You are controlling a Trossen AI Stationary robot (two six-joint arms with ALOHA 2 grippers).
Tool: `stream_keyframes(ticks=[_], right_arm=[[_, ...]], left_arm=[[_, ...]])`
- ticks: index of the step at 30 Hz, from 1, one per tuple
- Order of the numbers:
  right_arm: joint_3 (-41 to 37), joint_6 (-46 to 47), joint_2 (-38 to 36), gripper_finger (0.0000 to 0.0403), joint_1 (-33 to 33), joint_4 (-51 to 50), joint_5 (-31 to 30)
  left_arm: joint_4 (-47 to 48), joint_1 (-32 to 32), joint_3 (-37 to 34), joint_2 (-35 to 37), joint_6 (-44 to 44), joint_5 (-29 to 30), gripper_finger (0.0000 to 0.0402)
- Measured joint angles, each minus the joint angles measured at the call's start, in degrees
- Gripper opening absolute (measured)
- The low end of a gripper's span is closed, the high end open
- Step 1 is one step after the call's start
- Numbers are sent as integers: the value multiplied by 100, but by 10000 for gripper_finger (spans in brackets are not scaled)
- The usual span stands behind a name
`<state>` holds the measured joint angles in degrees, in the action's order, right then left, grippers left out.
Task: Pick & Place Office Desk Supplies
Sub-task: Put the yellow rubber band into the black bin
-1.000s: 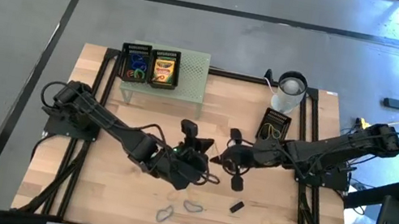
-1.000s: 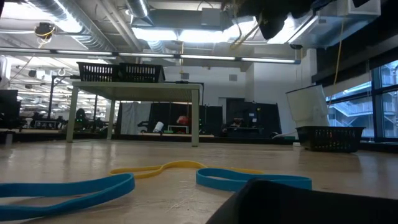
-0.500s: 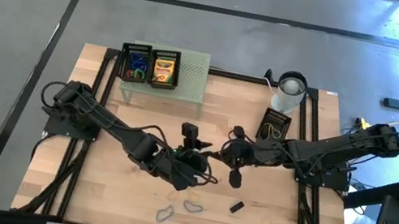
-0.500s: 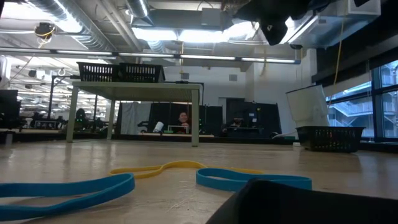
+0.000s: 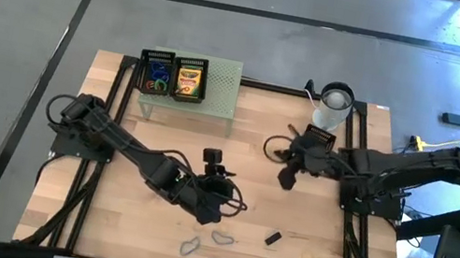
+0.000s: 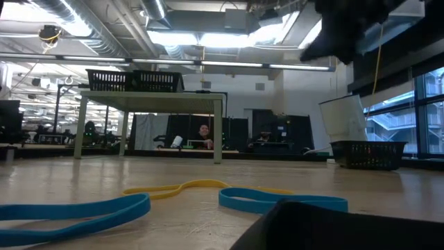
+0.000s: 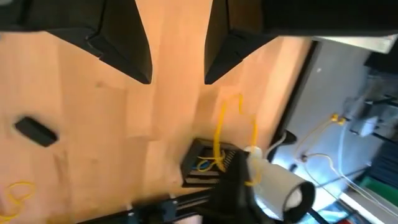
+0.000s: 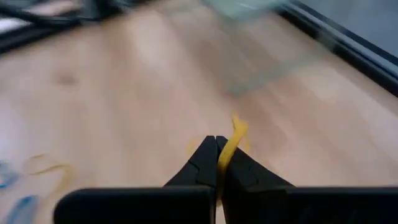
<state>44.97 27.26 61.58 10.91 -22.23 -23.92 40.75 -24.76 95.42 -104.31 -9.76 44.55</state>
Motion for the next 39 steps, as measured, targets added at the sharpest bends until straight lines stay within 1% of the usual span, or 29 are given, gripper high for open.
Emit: stream_keyframes(ticks=[5,9,15,21,27,29,33,36,39], right_arm=[[0,832,-205,0,-396,-1430,-672],[0,1140,-234,0,-740,-2120,-857],[0,1111,-234,0,-1226,-2253,-870],[0,871,-326,0,-1513,-2260,-876],[2,810,-520,0,-1731,-2474,-872],[2,831,-557,0,-1818,-2757,-829],[2,1137,-621,0,-1941,-3535,-723],[2,1349,-621,0,-2008,-3979,-187],[2,1430,-621,0,-2012,-4120,293]], left_arm=[[127,-202,0,0,-66,-93,133],[205,-382,0,0,46,-81,125],[204,-582,0,0,46,-56,111],[312,-687,0,0,46,-27,97],[543,-749,0,0,-50,557,88],[578,-747,0,0,-59,690,88],[600,-747,0,0,-59,724,88],[599,-745,0,0,-61,724,88],[599,-745,0,0,-61,724,88]])
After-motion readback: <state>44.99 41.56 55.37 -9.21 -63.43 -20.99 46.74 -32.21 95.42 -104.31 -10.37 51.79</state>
